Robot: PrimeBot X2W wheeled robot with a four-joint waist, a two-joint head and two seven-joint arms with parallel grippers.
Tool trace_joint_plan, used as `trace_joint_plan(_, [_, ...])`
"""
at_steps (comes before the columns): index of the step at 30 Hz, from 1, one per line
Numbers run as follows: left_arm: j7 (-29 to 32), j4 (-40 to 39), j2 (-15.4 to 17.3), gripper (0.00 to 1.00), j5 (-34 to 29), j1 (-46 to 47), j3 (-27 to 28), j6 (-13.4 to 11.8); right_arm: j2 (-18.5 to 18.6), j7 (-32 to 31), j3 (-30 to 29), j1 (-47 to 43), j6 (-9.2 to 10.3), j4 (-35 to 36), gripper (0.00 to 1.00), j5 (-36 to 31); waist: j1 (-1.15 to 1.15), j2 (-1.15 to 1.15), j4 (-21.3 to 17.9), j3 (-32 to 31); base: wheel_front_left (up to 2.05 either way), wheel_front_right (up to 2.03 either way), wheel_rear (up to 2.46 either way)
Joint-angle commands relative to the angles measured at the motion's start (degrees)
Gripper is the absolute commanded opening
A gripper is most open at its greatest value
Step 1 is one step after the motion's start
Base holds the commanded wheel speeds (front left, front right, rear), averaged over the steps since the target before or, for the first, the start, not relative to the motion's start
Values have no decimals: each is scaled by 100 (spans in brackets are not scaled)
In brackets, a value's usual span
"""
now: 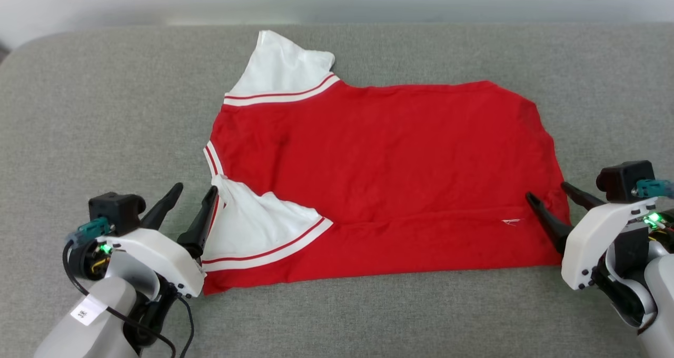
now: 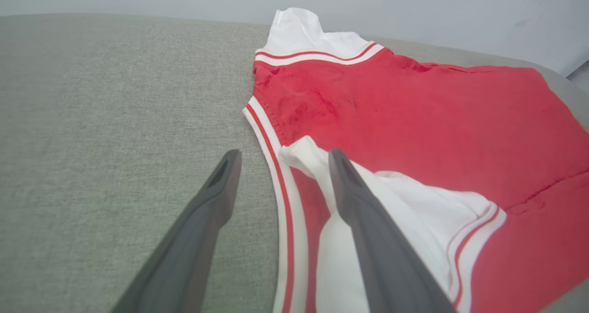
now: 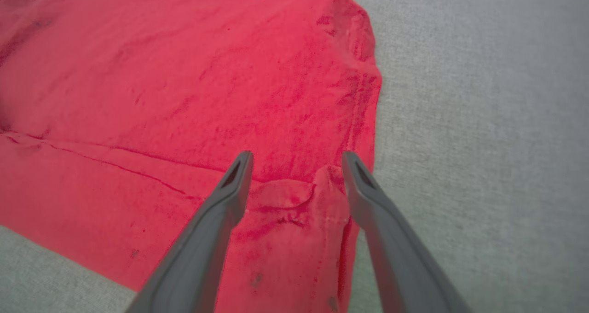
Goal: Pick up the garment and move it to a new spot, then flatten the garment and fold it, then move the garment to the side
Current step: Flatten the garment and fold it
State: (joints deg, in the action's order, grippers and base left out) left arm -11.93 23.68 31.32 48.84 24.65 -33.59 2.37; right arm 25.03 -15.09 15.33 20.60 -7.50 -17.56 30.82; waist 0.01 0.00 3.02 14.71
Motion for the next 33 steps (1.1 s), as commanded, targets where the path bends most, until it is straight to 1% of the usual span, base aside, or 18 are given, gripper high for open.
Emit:
trace_joint_plan(1, [-96,54,-69,100,90,-144,139,-172,117,72,107,-87,2,86,100,-243,-1,0,-13,-160,0,0,0])
trace_joint_plan(3, [-132,45,-103,100,59,-257,162,-336,40,97,92,-204,2,135,100,-304,-1,0,-27,-264,0,0,0])
trace_joint_plan(4, [-132,45,-103,100,59,-257,162,-336,40,97,92,-204,2,135,100,-304,-1,0,-27,-264,0,0,0])
trace_joint_plan(5, [-131,23,-129,100,67,-328,162,-411,5,82,58,-258,2,165,100,-326,-1,0,-30,-320,0,0,0])
trace_joint_plan(9, [154,-169,-106,100,217,-679,167,-749,-122,-137,-216,-555,2,308,100,-479,-1,0,-56,-520,0,0,0])
trace_joint_plan(11, [326,-357,-61,100,273,-867,141,-944,-272,-333,-511,-741,2,401,100,-550,-1,0,-63,-598,0,0,0])
trace_joint_plan(13, [522,-593,16,100,278,-1068,76,-1084,-447,-514,-851,-894,2,548,100,-664,-1,0,-79,-644,0,0,0])
trace_joint_plan(18, [1150,-1220,215,100,405,-1506,-68,-1484,-1006,-1093,-1555,-1356,2,1021,100,-1076,-1,0,-111,-675,0,0,0])
trace_joint_plan(22, [1484,-1588,369,100,418,-1622,-114,-1753,-1428,-1424,-1848,-1614,2,1561,100,-1342,-1,0,-135,-627,0,0,0])
trace_joint_plan(24, [1601,-1665,387,100,432,-1659,-128,-1866,-1590,-1527,-1921,-1734,2,1802,100,-1412,-1,0,-165,-581,0,0,0])
trace_joint_plan(28, [1736,-1636,465,100,365,-1595,-124,-2092,-1775,-1713,-1942,-1848,2,2177,100,-1517,-1,0,-238,-450,0,0,0])
trace_joint_plan(31, [1909,-1562,497,100,340,-1523,-203,-2152,-1838,-1762,-1914,-1883,2,2336,100,-1568,-1,0,-289,-340,0,0,0])
trace_joint_plan(33, [2079,-1491,473,100,399,-1521,-283,-2101,-1870,-1772,-1893,-1887,2,2413,100,-1574,-1,0,-319,-267,0,0,0])
